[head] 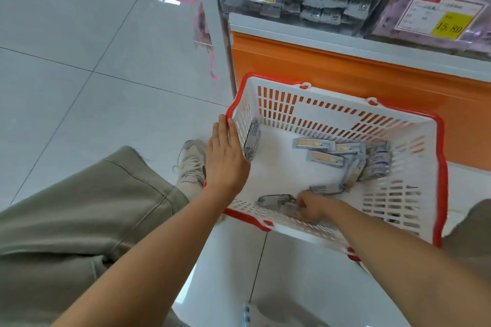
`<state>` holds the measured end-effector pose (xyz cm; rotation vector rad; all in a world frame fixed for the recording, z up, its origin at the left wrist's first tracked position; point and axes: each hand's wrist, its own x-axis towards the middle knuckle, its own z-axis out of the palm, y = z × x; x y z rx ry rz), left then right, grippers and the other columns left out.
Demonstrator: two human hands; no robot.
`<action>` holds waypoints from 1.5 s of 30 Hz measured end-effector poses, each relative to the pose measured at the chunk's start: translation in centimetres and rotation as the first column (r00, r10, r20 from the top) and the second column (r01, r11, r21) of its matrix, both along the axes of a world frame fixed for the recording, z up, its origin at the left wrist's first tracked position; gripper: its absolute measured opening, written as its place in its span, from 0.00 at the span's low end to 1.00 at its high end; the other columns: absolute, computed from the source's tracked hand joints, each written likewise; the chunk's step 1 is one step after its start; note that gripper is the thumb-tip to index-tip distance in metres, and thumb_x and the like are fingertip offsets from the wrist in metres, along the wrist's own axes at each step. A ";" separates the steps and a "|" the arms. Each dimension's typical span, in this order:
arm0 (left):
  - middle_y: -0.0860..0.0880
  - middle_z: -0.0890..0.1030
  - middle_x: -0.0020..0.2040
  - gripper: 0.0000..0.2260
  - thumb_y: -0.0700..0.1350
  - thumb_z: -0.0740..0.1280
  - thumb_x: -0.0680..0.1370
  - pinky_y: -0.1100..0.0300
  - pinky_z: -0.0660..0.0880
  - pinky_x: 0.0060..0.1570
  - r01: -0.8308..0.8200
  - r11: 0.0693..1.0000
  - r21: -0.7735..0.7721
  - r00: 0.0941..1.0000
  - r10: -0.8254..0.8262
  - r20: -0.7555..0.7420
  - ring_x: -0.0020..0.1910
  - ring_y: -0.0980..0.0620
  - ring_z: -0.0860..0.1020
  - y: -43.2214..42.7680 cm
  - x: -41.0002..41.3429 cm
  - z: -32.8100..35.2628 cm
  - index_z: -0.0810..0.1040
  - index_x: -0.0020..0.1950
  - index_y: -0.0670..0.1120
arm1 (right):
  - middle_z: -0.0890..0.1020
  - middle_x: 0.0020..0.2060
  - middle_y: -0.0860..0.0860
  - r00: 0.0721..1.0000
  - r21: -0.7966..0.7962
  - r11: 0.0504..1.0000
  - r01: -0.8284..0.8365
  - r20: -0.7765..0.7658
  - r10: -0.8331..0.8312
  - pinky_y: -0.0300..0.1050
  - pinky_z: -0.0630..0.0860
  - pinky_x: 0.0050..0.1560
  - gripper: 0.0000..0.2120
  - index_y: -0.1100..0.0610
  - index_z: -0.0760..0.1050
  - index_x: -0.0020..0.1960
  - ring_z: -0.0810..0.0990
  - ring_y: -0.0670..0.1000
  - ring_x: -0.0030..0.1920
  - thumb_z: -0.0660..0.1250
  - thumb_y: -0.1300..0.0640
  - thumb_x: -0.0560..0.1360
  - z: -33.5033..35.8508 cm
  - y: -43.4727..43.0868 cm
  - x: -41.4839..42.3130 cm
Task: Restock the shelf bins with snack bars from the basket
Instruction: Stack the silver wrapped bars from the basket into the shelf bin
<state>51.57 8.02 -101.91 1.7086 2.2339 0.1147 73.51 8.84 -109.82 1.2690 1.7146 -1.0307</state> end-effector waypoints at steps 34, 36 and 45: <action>0.43 0.53 0.79 0.33 0.46 0.65 0.79 0.46 0.58 0.74 0.062 0.902 0.428 0.994 -0.095 0.056 0.78 0.42 0.53 8.6 -2.7 19.9 0.52 0.79 0.46 | 0.78 0.59 0.47 0.565 0.672 0.285 0.683 -0.734 0.376 0.35 0.68 0.55 0.16 0.52 0.74 0.66 0.74 0.43 0.58 0.66 0.57 0.79 29.1 11.5 -3.6; 0.43 0.51 0.79 0.34 0.44 0.66 0.78 0.49 0.56 0.75 0.072 0.871 0.485 0.995 -0.098 0.029 0.78 0.42 0.52 10.1 -2.9 21.6 0.52 0.79 0.45 | 0.78 0.60 0.46 0.559 0.650 0.259 0.715 -0.753 0.347 0.36 0.69 0.56 0.15 0.52 0.74 0.65 0.74 0.44 0.58 0.65 0.56 0.79 30.8 13.5 -4.5; 0.46 0.46 0.80 0.35 0.46 0.63 0.80 0.50 0.43 0.76 0.195 0.866 0.460 0.978 -0.137 -0.157 0.78 0.44 0.43 14.6 -3.5 22.4 0.46 0.80 0.45 | 0.79 0.58 0.53 0.679 0.715 0.240 0.657 -0.699 0.224 0.48 0.74 0.56 0.14 0.57 0.76 0.62 0.77 0.54 0.57 0.67 0.54 0.78 32.7 21.0 -10.4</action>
